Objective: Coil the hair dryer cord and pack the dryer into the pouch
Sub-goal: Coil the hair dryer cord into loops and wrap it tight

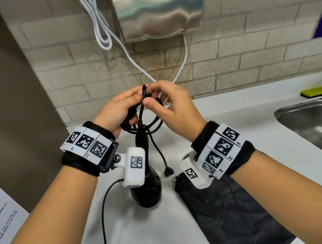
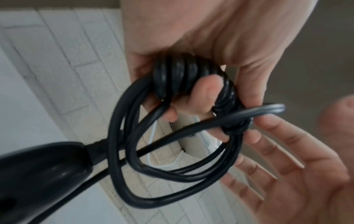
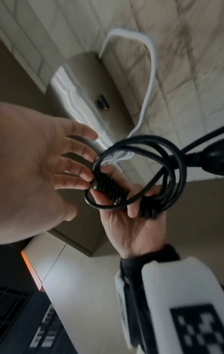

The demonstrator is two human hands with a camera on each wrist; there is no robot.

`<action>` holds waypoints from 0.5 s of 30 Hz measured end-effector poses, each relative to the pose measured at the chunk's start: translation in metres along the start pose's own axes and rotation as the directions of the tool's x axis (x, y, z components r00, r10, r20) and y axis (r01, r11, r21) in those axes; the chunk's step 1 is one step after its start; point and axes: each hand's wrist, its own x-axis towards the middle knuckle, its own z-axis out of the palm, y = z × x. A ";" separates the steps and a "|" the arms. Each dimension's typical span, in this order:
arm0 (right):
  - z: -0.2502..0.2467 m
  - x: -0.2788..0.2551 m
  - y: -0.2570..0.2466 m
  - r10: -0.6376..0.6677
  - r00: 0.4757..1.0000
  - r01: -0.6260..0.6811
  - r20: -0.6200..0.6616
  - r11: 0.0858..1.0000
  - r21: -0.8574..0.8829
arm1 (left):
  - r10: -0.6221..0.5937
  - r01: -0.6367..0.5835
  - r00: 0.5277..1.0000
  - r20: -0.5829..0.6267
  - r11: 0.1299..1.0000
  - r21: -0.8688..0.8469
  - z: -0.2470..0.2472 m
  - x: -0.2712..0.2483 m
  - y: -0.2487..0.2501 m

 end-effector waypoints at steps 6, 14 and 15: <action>0.013 0.003 0.000 0.035 0.999 -0.033 -0.012 0.996 0.081 | -0.015 0.015 0.999 -0.029 1.000 0.009 -0.003 -0.005 0.001; 0.018 0.004 0.011 -0.066 0.998 0.067 0.023 0.998 -0.002 | -0.067 0.068 0.998 0.007 0.997 -0.038 -0.015 -0.005 0.002; 0.019 0.004 0.014 -0.065 0.998 0.065 0.024 0.998 -0.004 | -0.070 0.070 0.998 0.007 0.997 -0.035 -0.014 -0.007 0.004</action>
